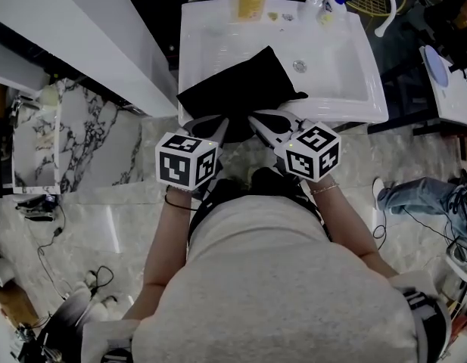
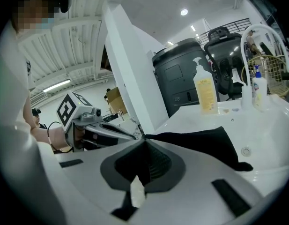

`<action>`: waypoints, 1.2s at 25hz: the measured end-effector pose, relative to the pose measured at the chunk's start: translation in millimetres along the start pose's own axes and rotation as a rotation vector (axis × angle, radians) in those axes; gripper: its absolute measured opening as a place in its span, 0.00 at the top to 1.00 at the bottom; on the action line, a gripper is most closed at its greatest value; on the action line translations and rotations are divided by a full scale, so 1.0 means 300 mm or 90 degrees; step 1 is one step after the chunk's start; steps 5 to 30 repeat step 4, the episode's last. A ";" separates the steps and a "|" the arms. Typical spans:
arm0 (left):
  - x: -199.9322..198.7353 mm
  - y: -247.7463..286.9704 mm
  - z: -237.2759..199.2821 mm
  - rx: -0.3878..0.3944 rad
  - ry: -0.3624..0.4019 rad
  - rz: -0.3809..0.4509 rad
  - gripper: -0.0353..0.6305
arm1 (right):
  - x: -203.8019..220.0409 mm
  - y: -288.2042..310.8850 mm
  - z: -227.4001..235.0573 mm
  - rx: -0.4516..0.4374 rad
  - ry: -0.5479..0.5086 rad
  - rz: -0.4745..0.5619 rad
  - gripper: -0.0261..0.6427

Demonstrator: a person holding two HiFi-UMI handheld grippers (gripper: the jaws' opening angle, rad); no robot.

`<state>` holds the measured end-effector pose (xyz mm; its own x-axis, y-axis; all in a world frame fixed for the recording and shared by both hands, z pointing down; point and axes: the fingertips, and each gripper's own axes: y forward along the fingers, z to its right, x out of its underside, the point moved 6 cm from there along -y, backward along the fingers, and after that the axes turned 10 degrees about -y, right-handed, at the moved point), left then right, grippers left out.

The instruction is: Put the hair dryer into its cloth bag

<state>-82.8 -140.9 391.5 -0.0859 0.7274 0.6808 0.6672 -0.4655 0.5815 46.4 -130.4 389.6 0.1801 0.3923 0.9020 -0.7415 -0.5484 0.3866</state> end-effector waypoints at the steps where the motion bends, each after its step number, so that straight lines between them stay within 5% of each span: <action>1: 0.000 0.002 0.000 0.003 0.002 -0.002 0.94 | 0.002 0.000 0.000 0.001 0.002 0.000 0.96; 30: 0.001 0.006 0.001 0.012 0.005 -0.008 0.94 | 0.006 0.002 -0.001 0.002 0.010 0.000 0.96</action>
